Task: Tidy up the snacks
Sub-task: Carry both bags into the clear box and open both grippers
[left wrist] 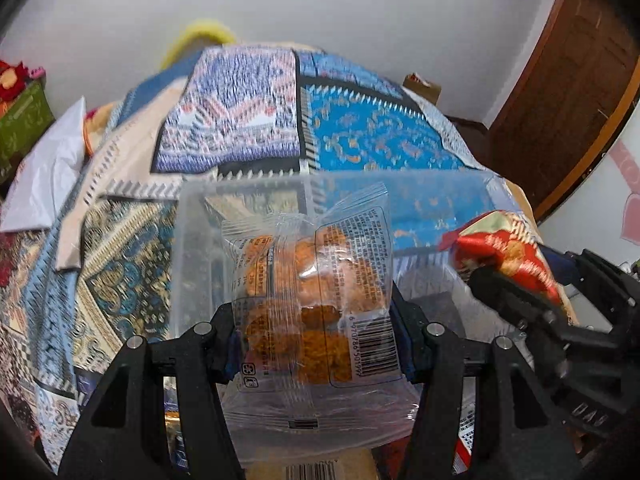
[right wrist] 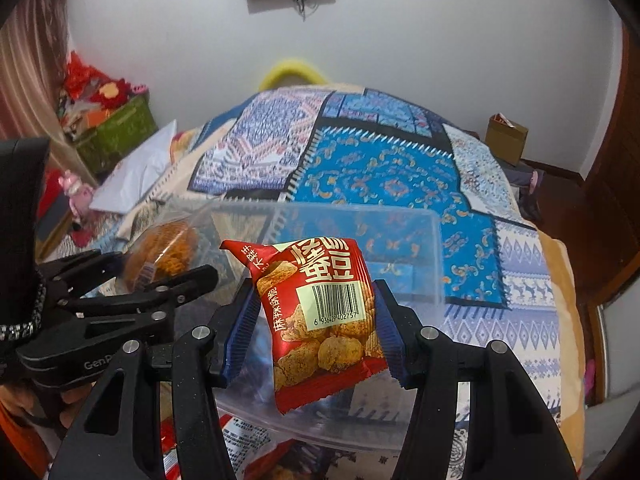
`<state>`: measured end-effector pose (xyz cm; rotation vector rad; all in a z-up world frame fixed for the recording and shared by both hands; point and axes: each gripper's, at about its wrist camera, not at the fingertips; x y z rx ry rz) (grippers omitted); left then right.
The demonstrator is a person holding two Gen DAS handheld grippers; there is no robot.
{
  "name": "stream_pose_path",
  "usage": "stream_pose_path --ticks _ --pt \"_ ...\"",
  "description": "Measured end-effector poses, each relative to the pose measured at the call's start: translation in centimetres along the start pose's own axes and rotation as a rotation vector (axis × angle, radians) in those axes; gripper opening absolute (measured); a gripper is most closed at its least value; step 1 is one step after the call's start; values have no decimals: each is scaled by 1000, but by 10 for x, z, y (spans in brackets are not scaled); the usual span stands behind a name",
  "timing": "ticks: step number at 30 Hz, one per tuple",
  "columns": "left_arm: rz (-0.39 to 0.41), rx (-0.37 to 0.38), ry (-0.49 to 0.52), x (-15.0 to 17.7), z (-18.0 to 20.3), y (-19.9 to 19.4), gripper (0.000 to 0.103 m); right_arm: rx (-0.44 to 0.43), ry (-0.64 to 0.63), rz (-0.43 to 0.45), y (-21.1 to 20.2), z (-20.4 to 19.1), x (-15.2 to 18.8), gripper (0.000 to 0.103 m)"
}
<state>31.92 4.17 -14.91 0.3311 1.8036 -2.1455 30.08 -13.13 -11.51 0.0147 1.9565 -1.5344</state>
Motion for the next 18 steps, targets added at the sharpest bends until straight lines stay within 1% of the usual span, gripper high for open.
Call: stream_pose_path --ticks 4,12,14,16,18 --pt "-19 -19 -4 1 -2 7 58 12 -14 -38 12 -4 1 53" --pt "-38 -28 -3 3 -6 13 60 46 -9 -96 24 -4 1 56" --pt "-39 -18 -1 4 -6 11 63 41 -4 -89 22 -2 1 57" --pt "-31 -13 -7 5 -7 6 65 41 1 -76 16 -1 1 65" --pt "-10 -8 -10 6 -7 -2 65 45 5 -53 8 -1 0 67"
Point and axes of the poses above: each gripper's, at about its wrist camera, not at the fingertips, and y roughly the way its jaws point, z to its right, x to its underside, and after that the axes turned 12 degrees about -z, right-handed
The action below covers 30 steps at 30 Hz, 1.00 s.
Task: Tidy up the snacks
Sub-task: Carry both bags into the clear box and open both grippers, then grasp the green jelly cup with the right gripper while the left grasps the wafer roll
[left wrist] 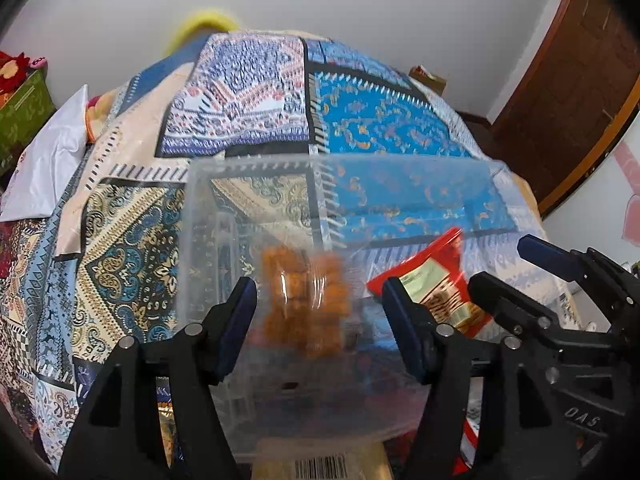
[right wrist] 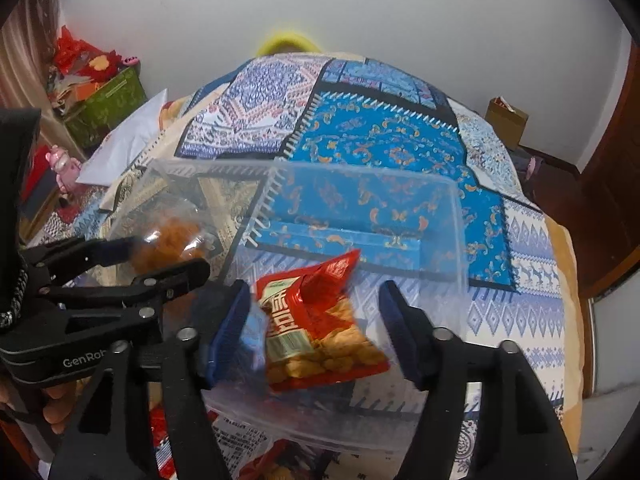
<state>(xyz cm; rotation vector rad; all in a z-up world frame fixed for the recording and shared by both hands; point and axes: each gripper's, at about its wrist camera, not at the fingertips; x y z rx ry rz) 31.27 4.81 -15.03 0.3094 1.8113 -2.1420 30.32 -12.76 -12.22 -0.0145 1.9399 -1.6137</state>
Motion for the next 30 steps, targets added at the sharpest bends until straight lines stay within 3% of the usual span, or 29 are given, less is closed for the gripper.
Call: stream_pose_path --ticks 12,16,24,30 --pt "202 -30 47 29 9 -96 70 -3 12 171 -76 3 18 69" --pt "248 -37 55 50 10 -124 71 5 10 238 -106 1 37 76" --pt "244 -42 83 99 13 -145 72 -2 20 288 -137 3 76 77" --pt "194 -53 97 141 12 -135 72 16 32 254 -134 7 112 78"
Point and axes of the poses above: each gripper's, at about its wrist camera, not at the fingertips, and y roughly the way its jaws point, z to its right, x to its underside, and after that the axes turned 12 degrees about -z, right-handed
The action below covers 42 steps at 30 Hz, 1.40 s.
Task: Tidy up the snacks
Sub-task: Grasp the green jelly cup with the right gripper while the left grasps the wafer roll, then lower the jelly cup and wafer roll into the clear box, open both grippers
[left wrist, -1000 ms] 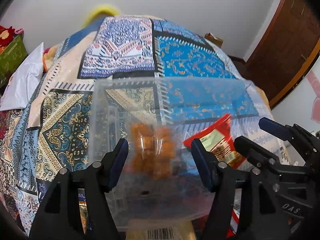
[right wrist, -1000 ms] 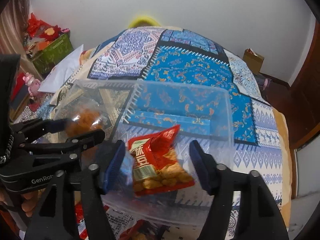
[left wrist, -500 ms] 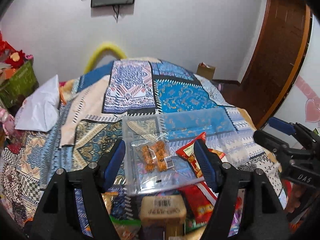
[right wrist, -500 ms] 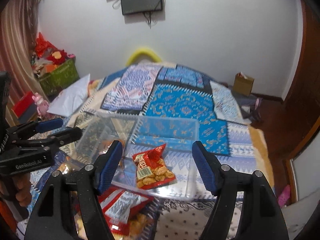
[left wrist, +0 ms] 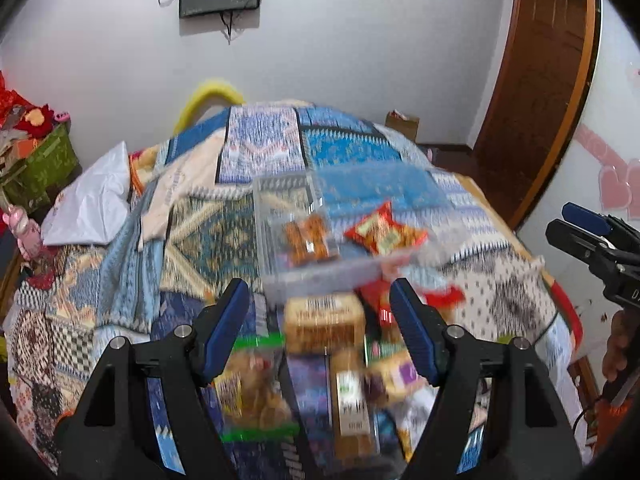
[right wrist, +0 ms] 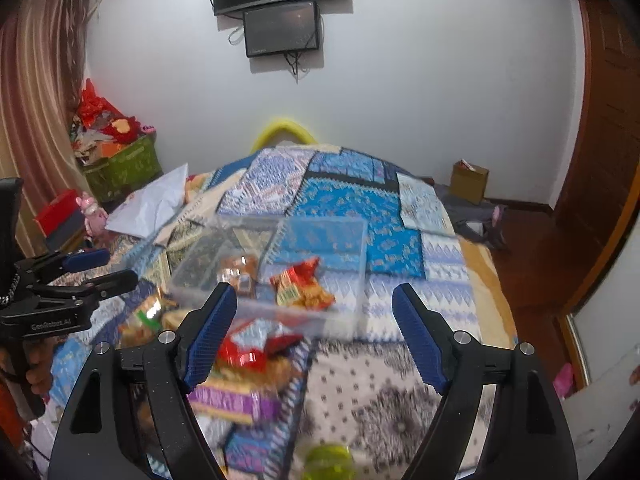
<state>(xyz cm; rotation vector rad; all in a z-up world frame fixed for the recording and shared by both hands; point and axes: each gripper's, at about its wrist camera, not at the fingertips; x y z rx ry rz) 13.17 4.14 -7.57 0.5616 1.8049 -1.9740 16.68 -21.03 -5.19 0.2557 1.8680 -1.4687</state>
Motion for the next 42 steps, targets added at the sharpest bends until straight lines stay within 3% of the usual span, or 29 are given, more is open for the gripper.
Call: stream_pose_path --ticks 5,11,21,38,42 --pt "-41 9 3 31 3 9 72 30 7 -50 3 3 31 78" --pt "-93 48 3 58 8 20 62 24 45 -125 10 10 70 78" --pt "-200 114 7 83 20 51 34 10 69 -220 29 16 112 78" --pt "-231 60 32 80 22 77 34 -69 134 -292 57 27 121 59" --pt "-237 37 49 77 26 85 42 -79 140 -284 56 29 121 58"
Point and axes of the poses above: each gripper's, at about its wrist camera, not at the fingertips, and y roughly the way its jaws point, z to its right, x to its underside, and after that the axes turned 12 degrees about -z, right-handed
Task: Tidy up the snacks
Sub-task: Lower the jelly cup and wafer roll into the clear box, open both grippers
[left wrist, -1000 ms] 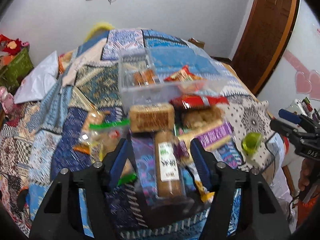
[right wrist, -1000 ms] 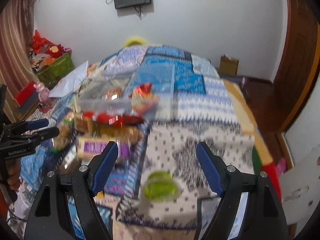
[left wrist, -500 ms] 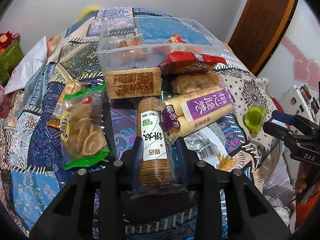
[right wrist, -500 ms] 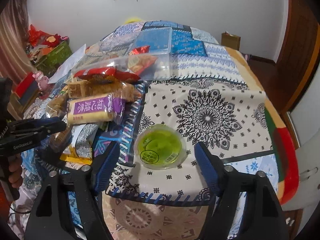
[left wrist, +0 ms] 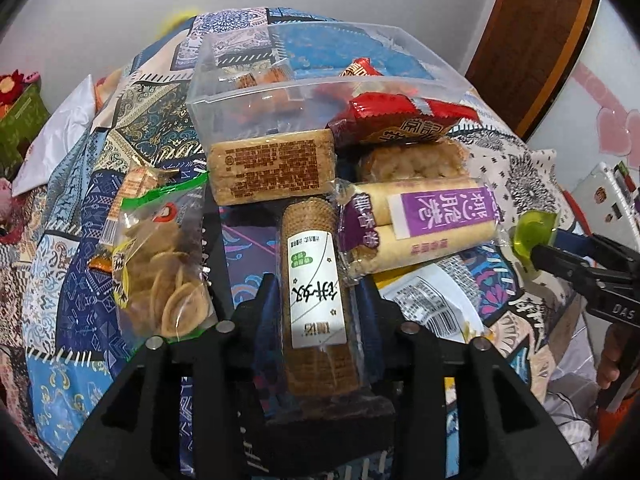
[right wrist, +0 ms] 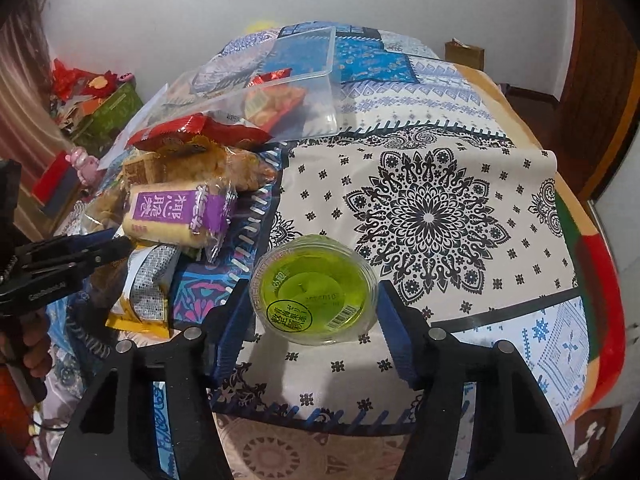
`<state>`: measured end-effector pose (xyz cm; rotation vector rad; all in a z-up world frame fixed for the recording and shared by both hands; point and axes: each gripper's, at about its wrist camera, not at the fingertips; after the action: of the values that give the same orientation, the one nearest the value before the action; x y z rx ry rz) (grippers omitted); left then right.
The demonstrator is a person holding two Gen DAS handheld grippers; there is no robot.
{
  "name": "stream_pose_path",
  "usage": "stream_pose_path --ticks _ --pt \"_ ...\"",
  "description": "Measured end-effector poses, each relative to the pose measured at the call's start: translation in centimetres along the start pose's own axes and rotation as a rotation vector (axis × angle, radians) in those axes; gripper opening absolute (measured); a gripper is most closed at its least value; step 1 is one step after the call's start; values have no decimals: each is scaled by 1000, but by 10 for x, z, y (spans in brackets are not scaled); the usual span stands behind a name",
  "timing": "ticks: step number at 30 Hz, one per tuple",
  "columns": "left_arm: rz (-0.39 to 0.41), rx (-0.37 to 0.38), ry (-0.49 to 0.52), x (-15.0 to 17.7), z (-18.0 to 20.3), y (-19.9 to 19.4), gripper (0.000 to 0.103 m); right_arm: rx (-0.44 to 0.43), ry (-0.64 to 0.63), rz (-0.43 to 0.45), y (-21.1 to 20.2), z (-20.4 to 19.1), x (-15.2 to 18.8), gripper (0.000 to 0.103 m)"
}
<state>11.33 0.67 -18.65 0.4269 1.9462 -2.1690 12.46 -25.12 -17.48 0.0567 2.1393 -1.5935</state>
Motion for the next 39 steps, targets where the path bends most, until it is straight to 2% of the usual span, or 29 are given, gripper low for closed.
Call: stream_pose_path --ticks 2,5,12,19,21,31,39 --pt "-11 -4 -2 -4 -1 6 44 0 -2 2 0 0 -1 58" --pt "-43 31 -41 -7 -7 18 44 -1 0 3 1 0 -3 58" --pt "-11 21 -38 -5 -5 15 39 6 -1 20 -3 0 -2 57" --pt "56 -7 -54 8 -6 -14 37 5 3 65 -18 0 -7 57" --pt "69 -2 -55 7 -5 -21 33 4 1 81 -23 -1 -9 57" --pt "140 13 -63 8 -5 -53 33 -15 -20 152 -40 -13 -29 57" --pt "236 17 -66 -6 -4 -82 33 -33 -55 191 -47 -28 -49 57"
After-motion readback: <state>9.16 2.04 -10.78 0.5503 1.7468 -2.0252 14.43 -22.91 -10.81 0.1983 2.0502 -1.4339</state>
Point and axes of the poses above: each gripper's, at about its wrist camera, not at the fingertips, and y roughly the way its jaws point, z to its right, x to its underside, and after that the axes turned 12 degrees about -z, right-handed
